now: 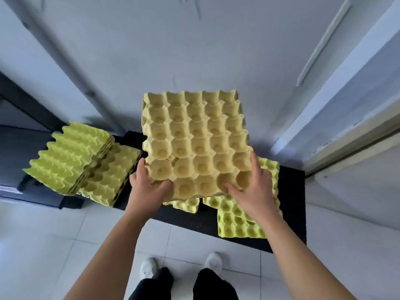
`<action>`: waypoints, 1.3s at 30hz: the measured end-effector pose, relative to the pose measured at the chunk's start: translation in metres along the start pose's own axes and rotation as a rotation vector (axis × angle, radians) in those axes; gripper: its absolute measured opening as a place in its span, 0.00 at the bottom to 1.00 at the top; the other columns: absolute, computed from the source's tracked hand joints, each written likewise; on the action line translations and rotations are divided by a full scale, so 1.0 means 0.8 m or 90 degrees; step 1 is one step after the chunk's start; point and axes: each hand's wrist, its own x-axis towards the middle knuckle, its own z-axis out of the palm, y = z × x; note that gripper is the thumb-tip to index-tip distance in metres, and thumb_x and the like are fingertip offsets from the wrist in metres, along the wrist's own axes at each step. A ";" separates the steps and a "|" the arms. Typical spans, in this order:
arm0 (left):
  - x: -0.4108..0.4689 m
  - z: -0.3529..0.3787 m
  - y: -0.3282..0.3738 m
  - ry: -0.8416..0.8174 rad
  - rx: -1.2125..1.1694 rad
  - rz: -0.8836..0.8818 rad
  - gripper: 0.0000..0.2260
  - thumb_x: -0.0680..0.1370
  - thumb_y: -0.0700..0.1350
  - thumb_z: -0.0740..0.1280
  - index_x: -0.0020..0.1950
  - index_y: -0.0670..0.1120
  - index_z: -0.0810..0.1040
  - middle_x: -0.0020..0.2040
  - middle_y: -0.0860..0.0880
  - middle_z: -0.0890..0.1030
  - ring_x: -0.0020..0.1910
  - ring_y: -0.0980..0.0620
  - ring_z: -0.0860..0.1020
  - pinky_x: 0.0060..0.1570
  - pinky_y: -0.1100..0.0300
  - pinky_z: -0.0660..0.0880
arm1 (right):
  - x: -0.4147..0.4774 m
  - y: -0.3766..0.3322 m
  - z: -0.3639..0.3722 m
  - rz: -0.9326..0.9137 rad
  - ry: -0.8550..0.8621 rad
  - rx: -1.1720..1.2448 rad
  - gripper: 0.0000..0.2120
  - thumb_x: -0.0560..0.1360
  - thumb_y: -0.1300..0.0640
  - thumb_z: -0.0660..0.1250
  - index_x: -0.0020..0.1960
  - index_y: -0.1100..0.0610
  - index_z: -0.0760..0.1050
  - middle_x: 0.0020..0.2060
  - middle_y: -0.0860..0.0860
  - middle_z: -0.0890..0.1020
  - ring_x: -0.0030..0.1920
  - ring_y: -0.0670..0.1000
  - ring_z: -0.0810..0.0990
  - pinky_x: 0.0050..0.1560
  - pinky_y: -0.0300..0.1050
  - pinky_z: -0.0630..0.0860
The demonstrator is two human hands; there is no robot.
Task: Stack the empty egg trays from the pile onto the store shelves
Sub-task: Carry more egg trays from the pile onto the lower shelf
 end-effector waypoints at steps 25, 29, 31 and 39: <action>-0.031 -0.644 -0.205 0.398 -0.214 -0.061 0.30 0.64 0.56 0.71 0.65 0.57 0.69 0.58 0.49 0.70 0.60 0.47 0.73 0.61 0.45 0.75 | -0.110 -0.575 0.436 -0.331 -0.246 -0.064 0.48 0.65 0.35 0.72 0.75 0.42 0.49 0.69 0.56 0.62 0.63 0.59 0.72 0.58 0.55 0.73; -0.005 -0.716 -0.238 0.441 -0.218 -0.083 0.33 0.64 0.57 0.72 0.68 0.54 0.70 0.61 0.47 0.72 0.58 0.46 0.76 0.59 0.45 0.76 | -0.104 -0.644 0.507 -0.368 -0.268 -0.047 0.45 0.66 0.37 0.73 0.74 0.44 0.53 0.65 0.55 0.65 0.57 0.54 0.72 0.54 0.49 0.73; 0.014 -0.755 -0.249 0.449 -0.215 -0.072 0.31 0.64 0.55 0.72 0.67 0.54 0.71 0.60 0.45 0.74 0.58 0.45 0.77 0.59 0.45 0.76 | -0.097 -0.678 0.543 -0.372 -0.282 -0.036 0.43 0.66 0.37 0.73 0.74 0.43 0.54 0.64 0.54 0.66 0.56 0.54 0.73 0.52 0.47 0.73; 0.076 -0.899 -0.291 0.507 -0.176 -0.067 0.28 0.71 0.45 0.73 0.69 0.55 0.68 0.61 0.47 0.71 0.57 0.47 0.76 0.60 0.48 0.76 | -0.079 -0.804 0.681 -0.373 -0.334 -0.012 0.42 0.64 0.38 0.74 0.72 0.42 0.57 0.61 0.52 0.65 0.41 0.42 0.70 0.46 0.44 0.69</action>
